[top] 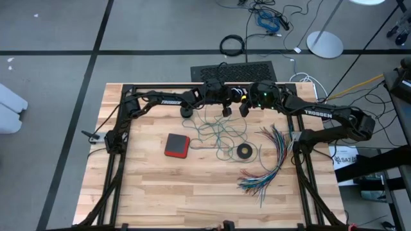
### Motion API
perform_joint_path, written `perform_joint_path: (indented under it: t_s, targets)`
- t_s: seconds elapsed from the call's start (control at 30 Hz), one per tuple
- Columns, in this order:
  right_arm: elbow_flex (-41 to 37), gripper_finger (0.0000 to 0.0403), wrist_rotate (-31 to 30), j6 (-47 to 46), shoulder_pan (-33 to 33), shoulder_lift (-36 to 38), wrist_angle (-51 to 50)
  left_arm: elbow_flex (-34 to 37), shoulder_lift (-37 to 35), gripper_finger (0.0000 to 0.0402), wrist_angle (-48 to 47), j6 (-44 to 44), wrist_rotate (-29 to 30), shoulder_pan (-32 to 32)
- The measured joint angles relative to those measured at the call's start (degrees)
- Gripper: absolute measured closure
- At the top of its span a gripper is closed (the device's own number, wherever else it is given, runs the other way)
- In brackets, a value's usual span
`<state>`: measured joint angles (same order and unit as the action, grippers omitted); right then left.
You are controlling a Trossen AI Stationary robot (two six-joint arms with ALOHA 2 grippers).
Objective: Coiling cords
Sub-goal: Coil the white wire cable on the spool
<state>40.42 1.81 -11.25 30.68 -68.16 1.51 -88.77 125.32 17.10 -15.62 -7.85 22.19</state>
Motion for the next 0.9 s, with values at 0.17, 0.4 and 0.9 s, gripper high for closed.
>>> perform_joint_path:
  t_s: [0.17, 0.4, 0.9]
  targets:
    - [0.0, 0.0403, 0.78, -0.49, 0.0, 0.0, -0.11, 0.0, 0.0, 0.0323, -0.36, -0.19, 0.02, -0.25]
    - [0.0, 0.0403, 2.7, -2.36, -0.04, -0.02, -1.7, -0.04, 0.0, 0.0323, -2.62, -1.36, 0.15, -0.68]
    - [0.0, 0.0403, 1.5, -2.47, -0.04, -0.02, -5.91, -0.04, 0.0, 0.0323, -7.69, -4.63, -0.05, -3.26]
